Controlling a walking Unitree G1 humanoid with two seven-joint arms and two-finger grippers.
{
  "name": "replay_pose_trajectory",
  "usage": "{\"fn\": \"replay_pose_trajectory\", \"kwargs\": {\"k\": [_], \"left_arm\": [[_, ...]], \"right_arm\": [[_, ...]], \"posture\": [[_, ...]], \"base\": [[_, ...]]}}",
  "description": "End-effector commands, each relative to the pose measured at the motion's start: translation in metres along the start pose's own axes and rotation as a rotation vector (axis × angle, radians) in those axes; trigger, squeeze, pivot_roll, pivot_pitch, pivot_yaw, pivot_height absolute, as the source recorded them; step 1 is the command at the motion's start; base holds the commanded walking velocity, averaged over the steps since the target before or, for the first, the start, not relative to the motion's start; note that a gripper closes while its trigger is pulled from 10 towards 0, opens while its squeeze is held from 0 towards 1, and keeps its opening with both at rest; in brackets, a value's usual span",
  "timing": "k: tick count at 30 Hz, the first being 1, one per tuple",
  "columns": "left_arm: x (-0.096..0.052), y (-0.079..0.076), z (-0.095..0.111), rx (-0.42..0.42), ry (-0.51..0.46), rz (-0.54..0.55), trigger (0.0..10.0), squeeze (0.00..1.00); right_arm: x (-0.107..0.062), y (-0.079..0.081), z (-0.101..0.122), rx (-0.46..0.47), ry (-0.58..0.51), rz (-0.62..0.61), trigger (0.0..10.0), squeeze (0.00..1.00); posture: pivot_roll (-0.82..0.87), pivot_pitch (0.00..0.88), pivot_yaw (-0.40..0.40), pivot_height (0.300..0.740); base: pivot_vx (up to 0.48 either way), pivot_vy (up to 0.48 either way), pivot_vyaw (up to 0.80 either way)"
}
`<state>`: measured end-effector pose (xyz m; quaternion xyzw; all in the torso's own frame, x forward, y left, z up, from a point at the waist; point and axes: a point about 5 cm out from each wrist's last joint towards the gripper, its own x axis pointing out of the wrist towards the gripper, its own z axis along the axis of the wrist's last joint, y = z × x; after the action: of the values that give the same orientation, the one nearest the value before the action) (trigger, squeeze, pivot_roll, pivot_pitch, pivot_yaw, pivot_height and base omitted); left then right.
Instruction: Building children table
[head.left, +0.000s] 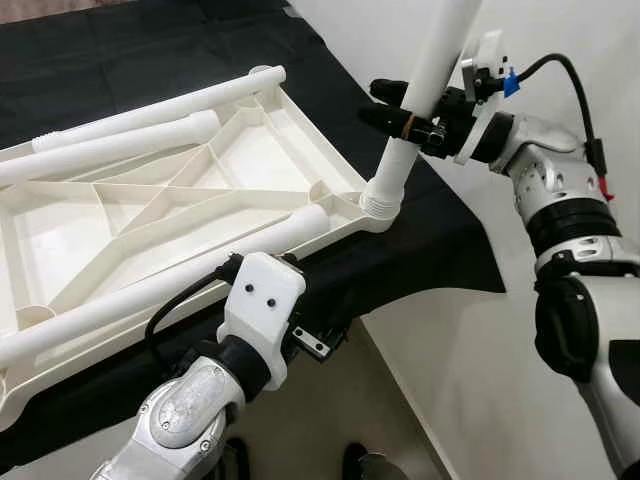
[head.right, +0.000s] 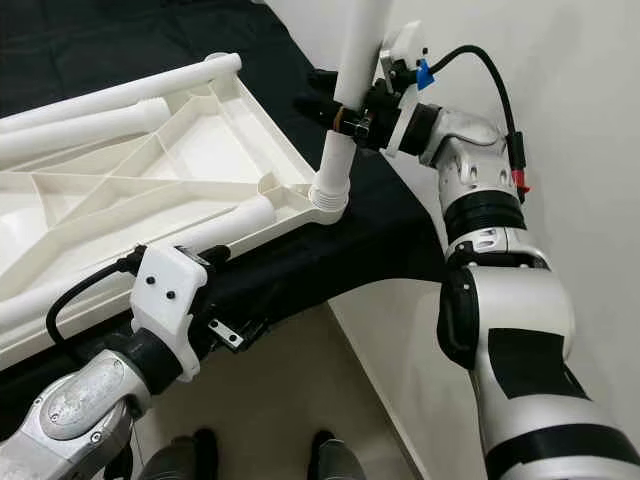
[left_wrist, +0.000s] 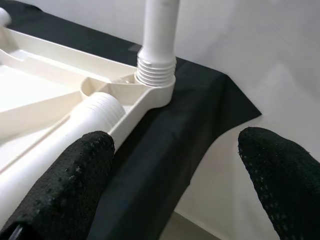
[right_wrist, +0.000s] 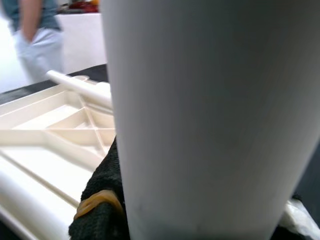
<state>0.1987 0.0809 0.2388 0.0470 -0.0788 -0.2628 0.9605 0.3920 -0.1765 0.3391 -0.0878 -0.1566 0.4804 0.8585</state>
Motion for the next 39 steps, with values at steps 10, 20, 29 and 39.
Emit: {"fn": "replay_pose_trajectory", "kwargs": {"k": [10,20,29,39], "left_arm": [[0.001,0.005,0.000,0.029,-0.008,0.016,10.0,0.00],[0.002,0.011,0.002,0.048,-0.016,0.033,10.0,0.00],[0.004,0.013,0.002,0.058,-0.019,0.040,10.0,0.00],[0.007,0.022,0.003,0.084,-0.029,0.065,10.0,0.00]], "right_arm": [[-0.009,0.001,-0.037,0.069,0.131,-0.130,10.0,0.00],[0.001,0.000,-0.047,0.110,0.177,-0.322,10.0,0.00],[0.005,-0.001,-0.046,0.112,0.152,-0.410,10.0,0.00],[0.004,0.003,-0.045,0.105,0.118,-0.576,10.0,0.00]], "posture": [[0.11,0.309,-0.080,0.740],[0.11,0.307,-0.081,0.740],[0.10,0.311,-0.085,0.740],[0.09,0.315,-0.077,0.740]], "base": [[0.000,0.000,0.00],[0.000,0.000,0.00],[0.000,0.000,0.00],[0.000,0.000,0.00]]}}
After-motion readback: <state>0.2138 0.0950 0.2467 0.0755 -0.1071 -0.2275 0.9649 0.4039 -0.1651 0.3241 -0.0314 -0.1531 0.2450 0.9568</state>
